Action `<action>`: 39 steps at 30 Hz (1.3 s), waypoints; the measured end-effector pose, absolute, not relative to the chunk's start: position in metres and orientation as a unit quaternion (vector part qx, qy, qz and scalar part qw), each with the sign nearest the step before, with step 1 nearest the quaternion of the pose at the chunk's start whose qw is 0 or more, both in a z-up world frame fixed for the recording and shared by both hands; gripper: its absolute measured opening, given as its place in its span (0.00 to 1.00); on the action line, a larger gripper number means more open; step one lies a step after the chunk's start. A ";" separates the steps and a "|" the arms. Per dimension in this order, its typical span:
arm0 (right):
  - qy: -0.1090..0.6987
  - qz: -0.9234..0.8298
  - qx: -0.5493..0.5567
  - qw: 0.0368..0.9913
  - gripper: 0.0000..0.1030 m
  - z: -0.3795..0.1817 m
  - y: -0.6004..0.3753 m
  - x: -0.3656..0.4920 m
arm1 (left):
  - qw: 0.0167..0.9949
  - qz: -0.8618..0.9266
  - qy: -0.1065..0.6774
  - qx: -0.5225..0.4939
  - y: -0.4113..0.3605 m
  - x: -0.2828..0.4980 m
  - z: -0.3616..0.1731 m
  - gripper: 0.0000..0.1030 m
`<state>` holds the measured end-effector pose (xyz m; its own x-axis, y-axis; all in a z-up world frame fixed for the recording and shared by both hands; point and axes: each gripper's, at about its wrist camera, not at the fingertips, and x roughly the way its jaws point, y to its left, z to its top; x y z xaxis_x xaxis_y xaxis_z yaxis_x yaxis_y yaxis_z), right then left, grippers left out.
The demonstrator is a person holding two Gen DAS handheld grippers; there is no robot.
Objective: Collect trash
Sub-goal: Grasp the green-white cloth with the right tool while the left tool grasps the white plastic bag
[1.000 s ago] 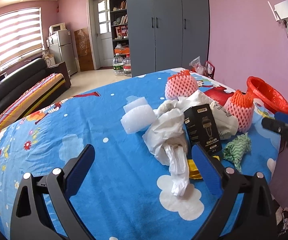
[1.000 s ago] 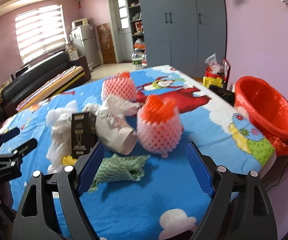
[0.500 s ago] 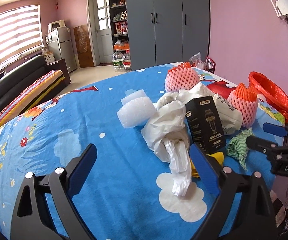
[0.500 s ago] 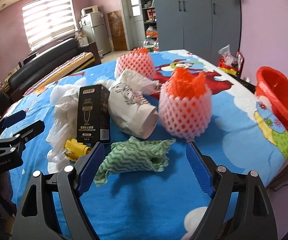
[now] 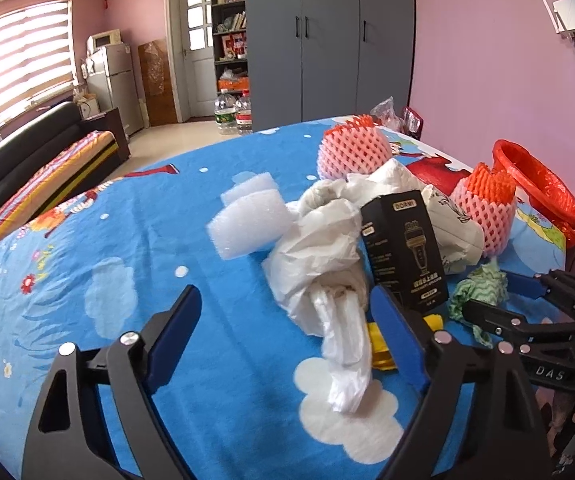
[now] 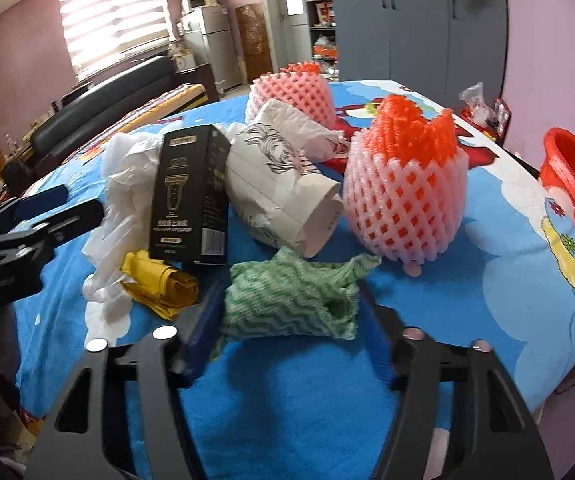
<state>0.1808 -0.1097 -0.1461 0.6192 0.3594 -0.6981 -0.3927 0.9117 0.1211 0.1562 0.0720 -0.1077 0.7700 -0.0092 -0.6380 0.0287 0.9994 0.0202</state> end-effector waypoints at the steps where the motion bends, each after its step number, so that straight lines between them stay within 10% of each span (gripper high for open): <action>1: 0.380 0.214 -0.025 0.900 0.45 -0.145 -0.109 0.180 | 0.940 -0.012 0.340 0.015 0.070 0.158 -0.109 0.79; 22: 0.367 0.214 0.001 0.905 0.37 -0.133 -0.127 0.183 | 0.928 -0.040 0.369 0.009 0.056 0.178 -0.125 0.22; 39: 0.322 0.215 -0.011 0.922 0.37 -0.093 -0.127 0.148 | 0.951 -0.036 0.306 0.018 0.057 0.127 -0.085 0.17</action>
